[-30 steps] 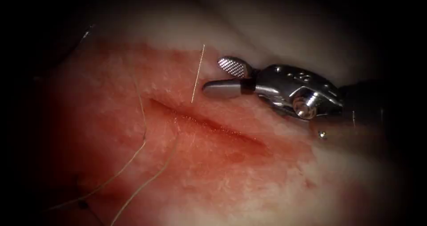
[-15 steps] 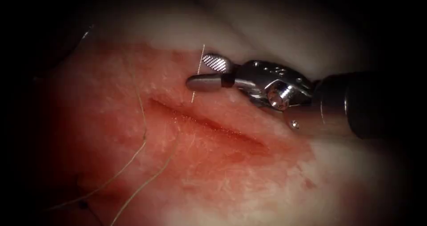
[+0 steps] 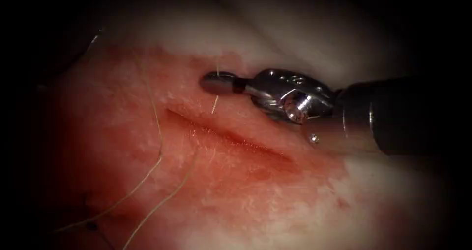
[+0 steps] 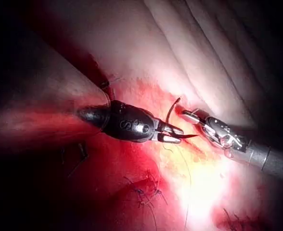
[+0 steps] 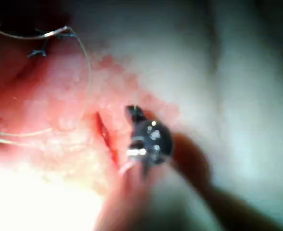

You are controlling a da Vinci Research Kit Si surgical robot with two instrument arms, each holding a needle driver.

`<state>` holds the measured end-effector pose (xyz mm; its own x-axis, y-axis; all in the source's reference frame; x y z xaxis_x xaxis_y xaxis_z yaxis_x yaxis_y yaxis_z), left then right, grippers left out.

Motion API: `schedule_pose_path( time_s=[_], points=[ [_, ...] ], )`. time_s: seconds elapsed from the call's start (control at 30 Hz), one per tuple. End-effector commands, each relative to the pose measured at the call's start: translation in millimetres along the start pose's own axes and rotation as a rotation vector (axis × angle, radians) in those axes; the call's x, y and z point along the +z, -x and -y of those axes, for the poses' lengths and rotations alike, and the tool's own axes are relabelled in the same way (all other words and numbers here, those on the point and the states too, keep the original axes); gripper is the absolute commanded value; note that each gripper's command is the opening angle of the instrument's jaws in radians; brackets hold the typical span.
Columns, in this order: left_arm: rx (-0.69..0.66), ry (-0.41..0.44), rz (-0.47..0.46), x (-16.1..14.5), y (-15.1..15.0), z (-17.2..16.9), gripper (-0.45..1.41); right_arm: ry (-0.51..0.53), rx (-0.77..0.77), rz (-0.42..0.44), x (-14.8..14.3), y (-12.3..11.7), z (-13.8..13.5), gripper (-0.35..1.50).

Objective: Wound Closure

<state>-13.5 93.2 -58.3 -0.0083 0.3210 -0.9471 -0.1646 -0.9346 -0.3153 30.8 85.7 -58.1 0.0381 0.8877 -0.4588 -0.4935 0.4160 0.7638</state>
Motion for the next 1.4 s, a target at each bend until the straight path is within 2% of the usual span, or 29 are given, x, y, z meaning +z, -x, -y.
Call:
schedule_pose_path(
  time_s=[0.03,0.13,0.23,0.5,1.1,1.33,1.4],
  points=[
    [-0.007,0.001,0.0,0.5,0.7,-0.2,-0.35,0.001,-0.013,-0.013,0.6,-0.1,-0.4,-0.35],
    [-0.012,0.001,0.0,0.5,0.8,-0.3,-0.35,0.004,-0.009,-0.031,0.4,-0.5,-0.5,-0.35],
    [-0.012,0.001,0.0,0.5,0.8,-0.3,-0.35,-0.002,0.007,-0.069,-0.5,-2.1,0.0,-0.35],
    [-0.012,0.002,-0.001,0.7,0.8,-0.3,-0.35,-0.025,0.042,-0.128,-2.3,-5.2,2.7,-0.35],
    [-0.02,0.004,0.004,-0.2,0.1,0.2,-0.35,-0.033,0.051,-0.145,-2.6,-5.8,3.5,-0.35],
    [-0.023,-0.094,0.056,-0.4,0.2,1.4,-0.35,-0.04,0.046,-0.168,-2.6,-5.8,3.5,-0.35],
    [-0.026,-0.123,0.072,-0.6,0.1,1.9,-0.35,-0.048,0.047,-0.196,-2.5,-5.9,3.6,0.29]
  ],
)
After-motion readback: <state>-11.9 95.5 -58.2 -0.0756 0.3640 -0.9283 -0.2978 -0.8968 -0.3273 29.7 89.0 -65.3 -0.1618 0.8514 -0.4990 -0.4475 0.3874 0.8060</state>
